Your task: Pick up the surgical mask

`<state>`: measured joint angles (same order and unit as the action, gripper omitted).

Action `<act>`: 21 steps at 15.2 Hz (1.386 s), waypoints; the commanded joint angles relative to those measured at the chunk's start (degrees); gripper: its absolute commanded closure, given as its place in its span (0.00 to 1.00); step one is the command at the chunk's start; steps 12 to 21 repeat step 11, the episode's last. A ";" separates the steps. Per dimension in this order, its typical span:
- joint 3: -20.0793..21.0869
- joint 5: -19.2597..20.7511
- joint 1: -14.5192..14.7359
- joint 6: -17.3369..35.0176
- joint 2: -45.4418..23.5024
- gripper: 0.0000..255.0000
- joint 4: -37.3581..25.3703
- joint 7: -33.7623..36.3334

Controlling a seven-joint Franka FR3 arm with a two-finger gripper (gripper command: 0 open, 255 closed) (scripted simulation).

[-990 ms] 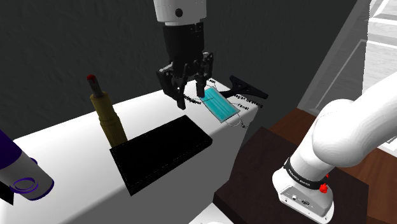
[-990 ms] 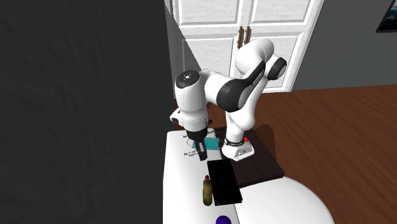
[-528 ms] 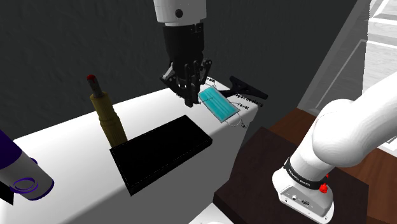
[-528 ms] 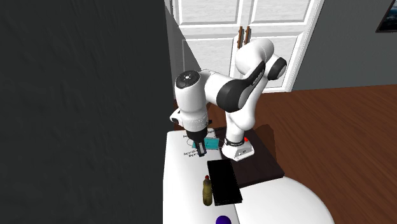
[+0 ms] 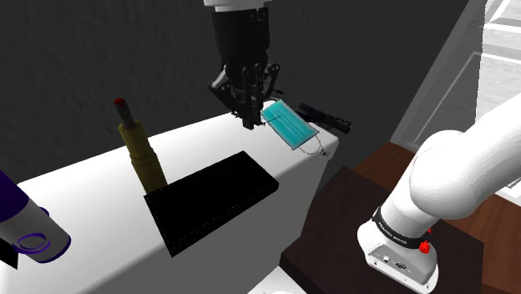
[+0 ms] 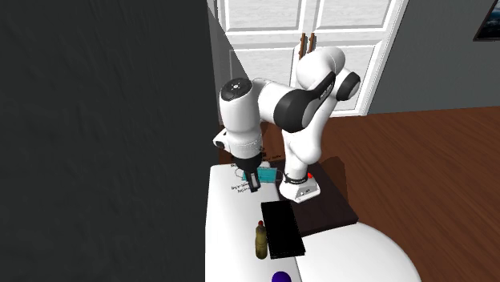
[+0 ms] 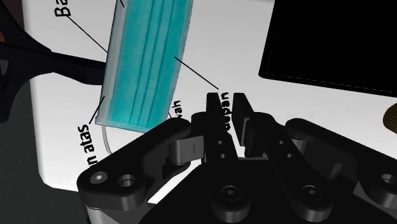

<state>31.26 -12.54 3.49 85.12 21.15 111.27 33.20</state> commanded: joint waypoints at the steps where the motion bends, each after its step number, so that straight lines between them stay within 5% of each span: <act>1: -0.17 0.22 -0.13 -1.59 -0.33 1.00 -1.87 0.11; 9: -0.29 1.06 -0.56 -7.65 -2.30 1.00 -9.78 1.12; 21: -0.29 1.07 -0.57 -7.77 -2.35 1.00 -9.93 1.15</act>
